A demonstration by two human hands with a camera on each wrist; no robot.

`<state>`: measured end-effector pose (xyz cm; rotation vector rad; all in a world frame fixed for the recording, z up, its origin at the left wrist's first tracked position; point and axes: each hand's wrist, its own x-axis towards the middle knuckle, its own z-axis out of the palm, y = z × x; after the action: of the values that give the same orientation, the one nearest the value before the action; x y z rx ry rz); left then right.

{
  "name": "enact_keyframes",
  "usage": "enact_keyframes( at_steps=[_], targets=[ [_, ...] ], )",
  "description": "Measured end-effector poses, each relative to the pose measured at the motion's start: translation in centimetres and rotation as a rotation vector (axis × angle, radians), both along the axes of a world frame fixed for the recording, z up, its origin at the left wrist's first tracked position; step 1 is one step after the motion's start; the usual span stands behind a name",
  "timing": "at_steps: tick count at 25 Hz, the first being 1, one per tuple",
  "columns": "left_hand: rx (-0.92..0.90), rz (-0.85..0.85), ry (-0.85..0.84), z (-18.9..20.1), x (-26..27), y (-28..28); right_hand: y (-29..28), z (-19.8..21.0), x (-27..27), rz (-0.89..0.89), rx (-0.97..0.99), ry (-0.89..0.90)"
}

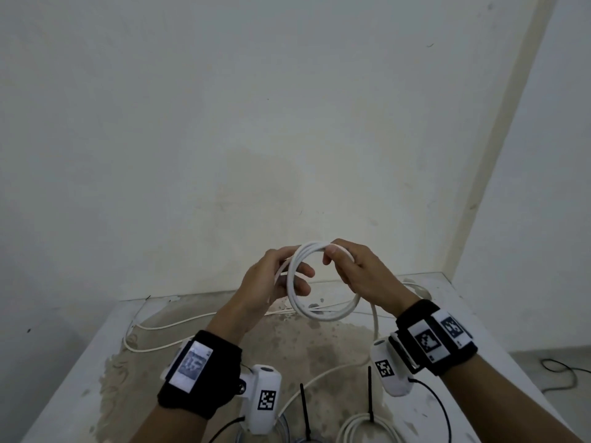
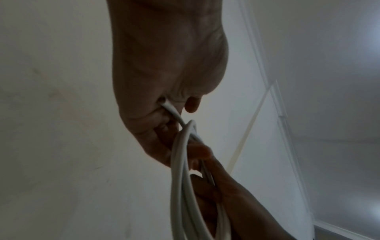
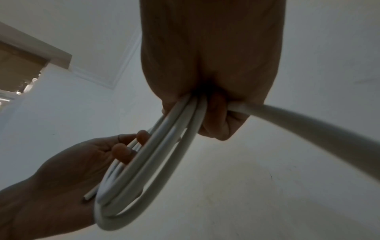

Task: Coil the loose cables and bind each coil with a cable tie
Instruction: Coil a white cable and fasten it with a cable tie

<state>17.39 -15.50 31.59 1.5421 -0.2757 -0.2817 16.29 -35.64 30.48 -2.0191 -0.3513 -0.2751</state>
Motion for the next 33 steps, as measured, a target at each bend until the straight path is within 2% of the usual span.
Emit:
enact_keyframes(
  at_steps=[3, 6, 9, 12, 17, 19, 21, 23, 25, 29, 31, 33],
  targets=[
    [0.037, -0.087, 0.112, 0.7, -0.1, -0.2, 0.3, -0.2, 0.1, 0.034, -0.032, 0.022],
    [-0.233, -0.107, 0.240, 0.4, -0.5, -1.2, 0.8, -0.8, 0.3, -0.014, 0.066, 0.046],
    [-0.536, -0.050, 0.263, -0.1, 0.1, -1.4, 0.8, -1.8, 0.5, -0.045, 0.187, 0.087],
    [-0.739, 0.071, 0.221, 0.5, 2.0, 0.7, -0.6, -4.4, 0.4, -0.001, 0.196, 0.170],
    [-0.848, 0.331, 0.027, 3.0, 4.4, 6.1, -3.9, -8.4, 0.0, -0.058, -0.070, 0.176],
    [-0.787, 0.448, -0.064, 3.7, 4.9, 7.4, -4.4, -8.5, -0.1, -0.117, -0.084, 0.143],
    [-0.679, 0.512, -0.138, 3.6, 5.2, 7.4, -4.0, -7.2, -0.1, -0.131, -0.116, 0.025],
    [-0.567, 0.525, -0.193, 2.6, 5.4, 6.4, -3.0, -4.8, -0.4, -0.072, -0.270, -0.091],
    [-0.456, 0.499, -0.248, 1.6, 5.2, 4.9, -1.5, -1.7, -1.3, 0.071, -0.459, -0.136],
    [-0.173, 0.394, -0.354, 0.9, 3.2, 2.0, 1.1, 2.8, -3.4, 0.326, -0.684, -0.156],
    [-0.079, 0.331, -0.360, 0.7, 2.4, 1.0, 1.6, 3.7, -4.1, 0.383, -0.713, -0.152],
    [-0.028, 0.224, -0.321, 0.5, 1.7, 0.4, 1.7, 4.2, -4.5, 0.395, -0.636, -0.144]
  ],
)
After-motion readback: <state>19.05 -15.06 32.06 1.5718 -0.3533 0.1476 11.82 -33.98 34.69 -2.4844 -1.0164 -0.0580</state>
